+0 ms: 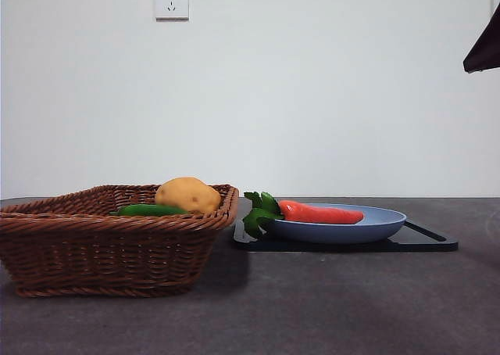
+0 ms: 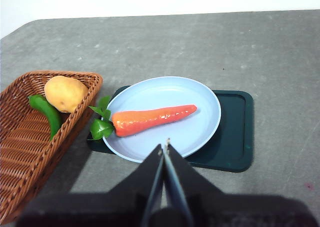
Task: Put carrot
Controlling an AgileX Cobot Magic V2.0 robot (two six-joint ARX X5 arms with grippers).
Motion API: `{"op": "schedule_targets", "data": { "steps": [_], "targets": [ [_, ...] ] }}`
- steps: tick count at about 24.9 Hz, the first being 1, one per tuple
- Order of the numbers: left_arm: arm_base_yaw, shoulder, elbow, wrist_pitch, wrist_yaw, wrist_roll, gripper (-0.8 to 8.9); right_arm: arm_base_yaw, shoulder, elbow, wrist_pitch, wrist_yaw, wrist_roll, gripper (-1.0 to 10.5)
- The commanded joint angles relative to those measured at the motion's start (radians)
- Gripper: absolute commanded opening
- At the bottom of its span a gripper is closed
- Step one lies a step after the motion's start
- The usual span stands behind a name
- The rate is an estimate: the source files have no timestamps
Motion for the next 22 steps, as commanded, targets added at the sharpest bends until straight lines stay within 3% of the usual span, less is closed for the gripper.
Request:
{"op": "schedule_targets", "data": {
  "steps": [1,6,8,11,16,22],
  "targets": [
    [0.002,-0.002,-0.011,0.008,0.001,-0.007,0.08,0.005,0.001,0.003,0.011,0.003,0.01,0.1],
    [0.002,-0.002,-0.011,0.008,0.0,-0.007,0.08,0.006,-0.006,0.003,0.003,0.004,0.006,0.1],
    [0.002,-0.002,-0.011,0.008,0.001,-0.007,0.08,-0.009,-0.077,0.003,-0.03,0.06,-0.057,0.1],
    [0.002,-0.002,-0.011,0.008,0.001,-0.007,0.08,-0.09,-0.197,-0.023,-0.031,0.043,-0.08,0.1],
    [0.002,-0.002,-0.011,0.008,0.0,-0.007,0.08,-0.361,-0.377,-0.172,-0.003,-0.223,-0.081,0.1],
    [0.002,-0.002,-0.011,0.008,0.0,-0.007,0.08,-0.47,-0.478,-0.319,0.004,-0.26,-0.081,0.1]
  ]
}}
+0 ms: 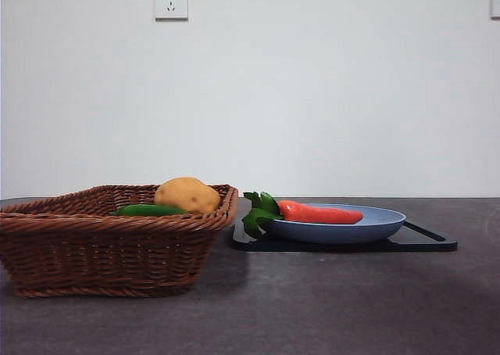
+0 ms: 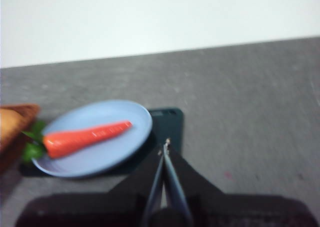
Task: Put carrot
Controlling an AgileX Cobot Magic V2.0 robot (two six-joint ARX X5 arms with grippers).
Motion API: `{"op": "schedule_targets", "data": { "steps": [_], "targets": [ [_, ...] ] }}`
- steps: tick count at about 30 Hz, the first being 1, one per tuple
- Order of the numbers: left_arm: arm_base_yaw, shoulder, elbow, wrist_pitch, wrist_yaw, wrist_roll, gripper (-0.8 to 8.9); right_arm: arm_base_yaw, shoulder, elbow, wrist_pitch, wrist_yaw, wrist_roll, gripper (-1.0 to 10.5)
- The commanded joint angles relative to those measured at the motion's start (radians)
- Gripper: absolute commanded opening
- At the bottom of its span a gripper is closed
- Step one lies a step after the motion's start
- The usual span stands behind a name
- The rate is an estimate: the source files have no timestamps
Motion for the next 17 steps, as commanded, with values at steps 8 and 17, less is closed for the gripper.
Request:
{"op": "schedule_targets", "data": {
  "steps": [8,17],
  "targets": [
    [0.002,-0.002,-0.011,0.008,0.001,-0.007,0.08,-0.036,-0.093,-0.148,0.01,-0.005,-0.004,0.1],
    [0.002,-0.002,-0.011,0.008,0.001,-0.006,0.08,-0.037,-0.113,-0.156,0.025,-0.004,-0.004,0.1]
  ]
}}
